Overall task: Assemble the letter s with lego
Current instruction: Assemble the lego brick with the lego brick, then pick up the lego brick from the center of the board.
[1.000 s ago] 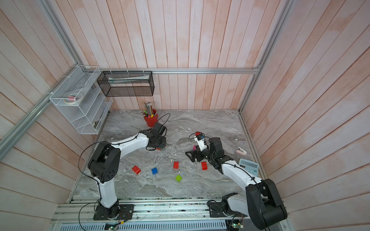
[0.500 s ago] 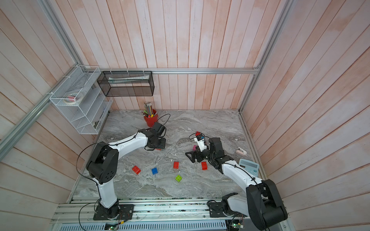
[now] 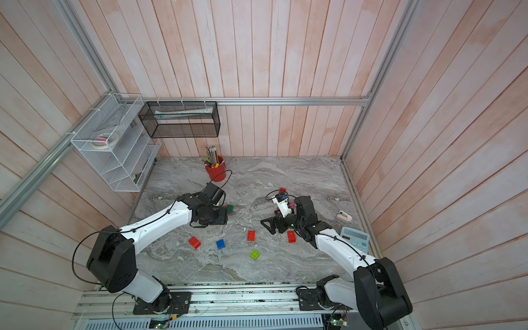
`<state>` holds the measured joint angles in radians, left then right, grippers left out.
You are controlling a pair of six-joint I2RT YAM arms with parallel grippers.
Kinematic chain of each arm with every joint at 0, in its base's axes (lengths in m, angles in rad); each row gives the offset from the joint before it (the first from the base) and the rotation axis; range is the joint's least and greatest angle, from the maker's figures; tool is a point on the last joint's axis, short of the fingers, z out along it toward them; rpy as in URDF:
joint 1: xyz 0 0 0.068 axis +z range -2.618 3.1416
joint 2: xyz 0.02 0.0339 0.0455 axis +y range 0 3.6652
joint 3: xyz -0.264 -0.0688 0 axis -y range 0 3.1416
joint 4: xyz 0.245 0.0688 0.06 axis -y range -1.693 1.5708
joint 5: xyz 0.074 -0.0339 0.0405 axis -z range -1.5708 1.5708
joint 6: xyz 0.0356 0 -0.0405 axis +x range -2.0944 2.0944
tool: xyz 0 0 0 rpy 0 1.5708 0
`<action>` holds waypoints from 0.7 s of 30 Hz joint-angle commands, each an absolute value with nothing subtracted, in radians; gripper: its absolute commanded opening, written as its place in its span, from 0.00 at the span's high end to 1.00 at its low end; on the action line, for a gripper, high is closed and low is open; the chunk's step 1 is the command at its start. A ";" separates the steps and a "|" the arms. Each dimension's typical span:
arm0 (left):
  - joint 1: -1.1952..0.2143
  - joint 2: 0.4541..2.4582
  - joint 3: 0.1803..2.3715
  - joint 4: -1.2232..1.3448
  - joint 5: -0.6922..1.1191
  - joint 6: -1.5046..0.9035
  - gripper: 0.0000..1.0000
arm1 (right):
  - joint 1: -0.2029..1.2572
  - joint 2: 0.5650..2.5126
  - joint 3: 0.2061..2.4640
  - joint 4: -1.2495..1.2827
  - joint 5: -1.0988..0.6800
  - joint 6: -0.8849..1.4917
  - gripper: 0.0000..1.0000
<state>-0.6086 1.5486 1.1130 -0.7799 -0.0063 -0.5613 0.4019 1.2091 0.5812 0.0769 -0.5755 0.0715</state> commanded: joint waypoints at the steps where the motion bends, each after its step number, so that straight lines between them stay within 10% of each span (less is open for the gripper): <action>1: -0.643 1.488 1.054 -0.828 0.015 -0.684 0.32 | 0.408 1.213 0.606 0.045 -0.585 0.068 0.03; 21: -0.796 1.555 0.902 -0.762 -0.100 -1.032 0.45 | 0.409 1.223 0.606 0.020 -0.573 0.044 0.03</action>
